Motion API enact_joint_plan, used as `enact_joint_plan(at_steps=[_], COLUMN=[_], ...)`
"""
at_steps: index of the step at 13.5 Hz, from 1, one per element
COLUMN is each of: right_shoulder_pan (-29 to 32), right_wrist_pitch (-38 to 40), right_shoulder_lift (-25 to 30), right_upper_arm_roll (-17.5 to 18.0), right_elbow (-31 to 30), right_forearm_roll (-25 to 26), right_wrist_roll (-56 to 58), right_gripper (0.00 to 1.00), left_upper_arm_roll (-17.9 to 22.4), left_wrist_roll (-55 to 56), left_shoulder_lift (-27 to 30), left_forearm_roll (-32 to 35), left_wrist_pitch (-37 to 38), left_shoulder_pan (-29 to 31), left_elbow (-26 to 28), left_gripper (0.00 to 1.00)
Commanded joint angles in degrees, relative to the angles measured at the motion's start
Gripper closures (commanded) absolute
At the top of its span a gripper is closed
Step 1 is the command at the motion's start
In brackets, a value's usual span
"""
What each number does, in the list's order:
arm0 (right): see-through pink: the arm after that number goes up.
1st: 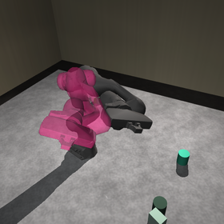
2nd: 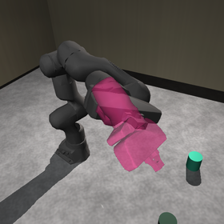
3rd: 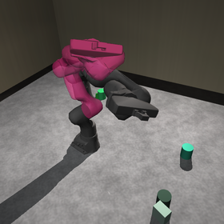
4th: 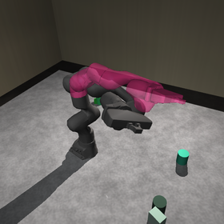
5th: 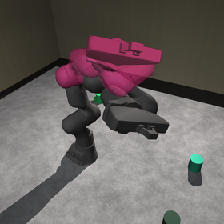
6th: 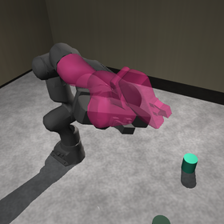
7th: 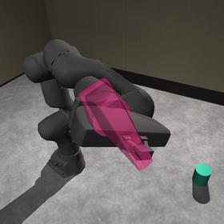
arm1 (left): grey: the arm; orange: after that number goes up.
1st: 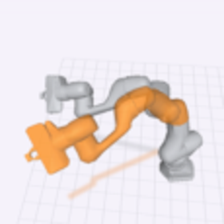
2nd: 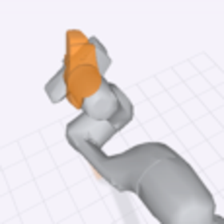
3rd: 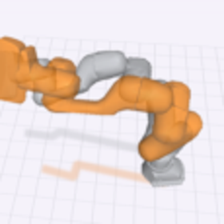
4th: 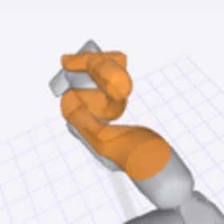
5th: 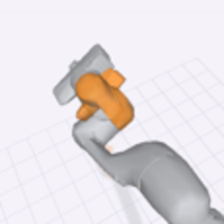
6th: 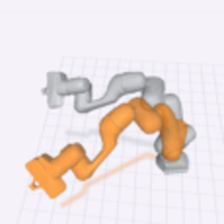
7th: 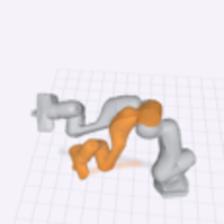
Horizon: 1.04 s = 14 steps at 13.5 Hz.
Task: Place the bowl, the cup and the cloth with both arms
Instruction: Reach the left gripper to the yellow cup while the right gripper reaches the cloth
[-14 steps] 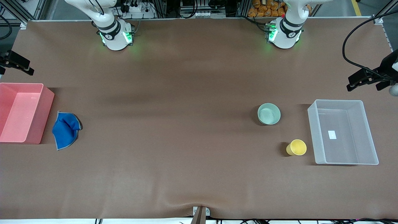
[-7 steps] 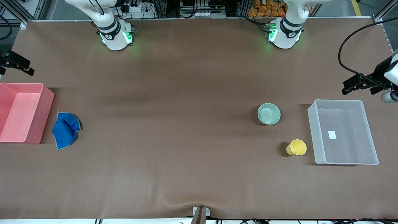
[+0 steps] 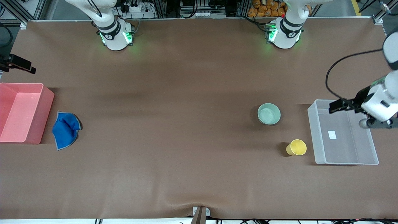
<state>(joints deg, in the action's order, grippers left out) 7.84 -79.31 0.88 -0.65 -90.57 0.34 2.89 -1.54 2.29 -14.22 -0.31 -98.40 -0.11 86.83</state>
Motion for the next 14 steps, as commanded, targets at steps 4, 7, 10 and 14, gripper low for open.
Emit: enact_joint_plan(at_steps=[4, 7, 10, 14], right_shoulder_pan=[0.0, 1.4, 4.2, 6.6], right_wrist_pitch=[0.4, -2.5, -8.5, -14.8], right_shoulder_lift=[-11.8, -15.1, -19.1, -22.0], right_upper_arm_roll=[0.6, 0.5, 0.5, 0.5], right_elbow=[-0.5, -0.6, -0.5, -0.5], right_forearm_roll=[-0.1, 0.2, 1.1, 4.1], right_wrist_roll=[-0.1, 0.0, 0.5, 3.6], right_gripper=[0.0, 0.0, 0.0, 0.0], left_upper_arm_roll=[0.3, 0.5, 0.4, 0.3], left_wrist_roll=[-0.4, -0.8, -0.1, 0.2], left_shoulder_lift=[-8.5, -12.2, -15.6, -20.7], left_forearm_roll=[-0.6, 0.7, 0.7, 0.7], left_wrist_pitch=[-8.0, -12.9, -16.6, -20.1], left_shoulder_pan=[-0.4, -0.9, -1.1, -1.1], left_elbow=[-4.5, -5.3, -5.3, -5.1], left_gripper=[0.0, 0.0, 0.04, 0.11])
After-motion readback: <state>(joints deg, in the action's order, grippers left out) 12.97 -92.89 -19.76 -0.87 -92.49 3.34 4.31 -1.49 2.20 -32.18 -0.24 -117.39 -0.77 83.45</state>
